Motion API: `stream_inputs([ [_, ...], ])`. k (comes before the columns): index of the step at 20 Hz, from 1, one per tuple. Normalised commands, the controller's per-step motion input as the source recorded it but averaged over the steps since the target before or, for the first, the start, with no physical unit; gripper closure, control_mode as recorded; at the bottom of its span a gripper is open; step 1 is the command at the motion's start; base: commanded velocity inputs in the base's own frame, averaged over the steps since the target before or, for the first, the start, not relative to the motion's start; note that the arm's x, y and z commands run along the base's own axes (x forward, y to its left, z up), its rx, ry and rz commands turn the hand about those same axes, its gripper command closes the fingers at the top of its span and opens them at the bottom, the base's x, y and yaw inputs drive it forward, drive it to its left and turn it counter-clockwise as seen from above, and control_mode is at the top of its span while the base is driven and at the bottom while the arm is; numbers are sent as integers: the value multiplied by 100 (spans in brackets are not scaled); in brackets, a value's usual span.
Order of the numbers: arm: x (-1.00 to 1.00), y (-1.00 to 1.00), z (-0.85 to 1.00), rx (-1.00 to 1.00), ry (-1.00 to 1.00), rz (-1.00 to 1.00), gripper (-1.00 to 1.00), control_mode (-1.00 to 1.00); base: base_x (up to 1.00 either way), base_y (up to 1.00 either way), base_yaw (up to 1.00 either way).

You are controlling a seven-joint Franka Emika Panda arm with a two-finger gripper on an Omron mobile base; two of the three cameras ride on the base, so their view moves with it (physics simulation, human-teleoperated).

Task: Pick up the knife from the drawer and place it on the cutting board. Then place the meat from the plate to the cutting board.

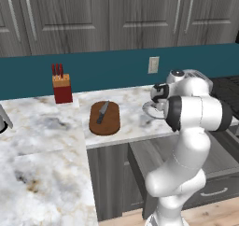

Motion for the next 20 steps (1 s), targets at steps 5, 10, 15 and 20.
stream_inputs([
  [5,38,-2,-8,-2,1,4,-100,-100,0,0,0],
  [10,29,-14,-11,0,1,5,-100,-100,0,0,0],
  [15,29,-6,-15,0,2,5,-100,-100,0,0,0],
  [20,25,-4,-19,0,3,5,-100,-100,0,0,0],
])
